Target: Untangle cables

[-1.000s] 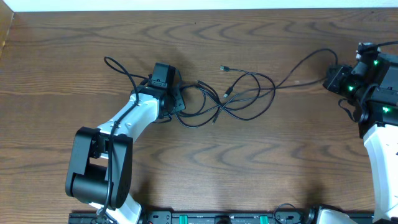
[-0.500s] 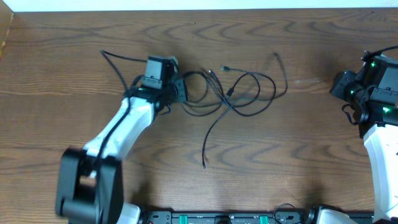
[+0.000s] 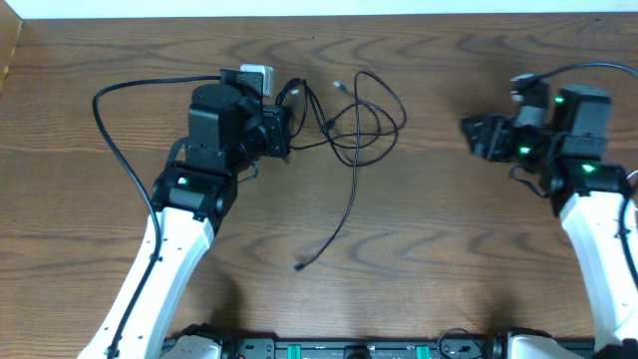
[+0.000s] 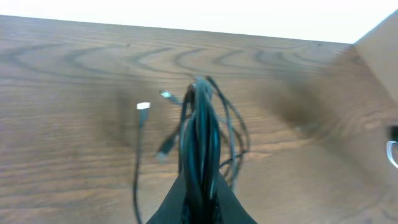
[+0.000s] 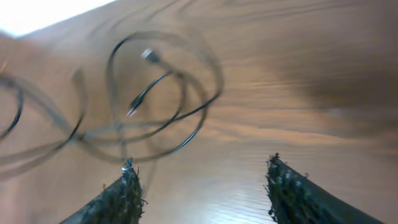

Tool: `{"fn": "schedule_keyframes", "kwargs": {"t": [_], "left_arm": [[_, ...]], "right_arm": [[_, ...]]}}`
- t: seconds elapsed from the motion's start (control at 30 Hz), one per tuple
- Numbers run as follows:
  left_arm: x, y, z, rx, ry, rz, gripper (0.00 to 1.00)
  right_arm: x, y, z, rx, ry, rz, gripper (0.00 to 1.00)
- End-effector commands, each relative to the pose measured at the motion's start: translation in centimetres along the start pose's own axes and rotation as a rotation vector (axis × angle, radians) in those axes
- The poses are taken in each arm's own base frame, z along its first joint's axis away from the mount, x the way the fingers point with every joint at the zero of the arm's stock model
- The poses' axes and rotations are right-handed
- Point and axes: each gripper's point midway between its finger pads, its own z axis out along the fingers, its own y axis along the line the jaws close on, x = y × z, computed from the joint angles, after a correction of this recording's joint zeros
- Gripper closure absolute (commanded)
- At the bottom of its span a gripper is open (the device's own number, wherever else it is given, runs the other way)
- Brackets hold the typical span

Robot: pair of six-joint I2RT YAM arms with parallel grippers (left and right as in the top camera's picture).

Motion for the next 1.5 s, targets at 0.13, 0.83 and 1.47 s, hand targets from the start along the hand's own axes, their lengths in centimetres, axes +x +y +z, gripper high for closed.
{"fn": "schedule_keyframes", "kwargs": {"t": [0.13, 0.83, 1.47], "left_arm": [[0.6, -4.1, -1.0, 0.235, 0.046, 0.021, 0.92], [3.5, -10.9, -4.8, 0.697, 0.21, 0.01, 0.92], [7.2, -4.5, 0.2, 0.315, 0.321, -0.019, 0.83]], "right_arm": [[4.9, 7.3, 5.2, -0.237, 0.173, -0.274, 0.27], [4.5, 9.1, 16.6, 0.015, -0.011, -0.438, 0.99], [3.7, 9.3, 5.3, 0.039, 0.064, -0.436, 0.99]]}}
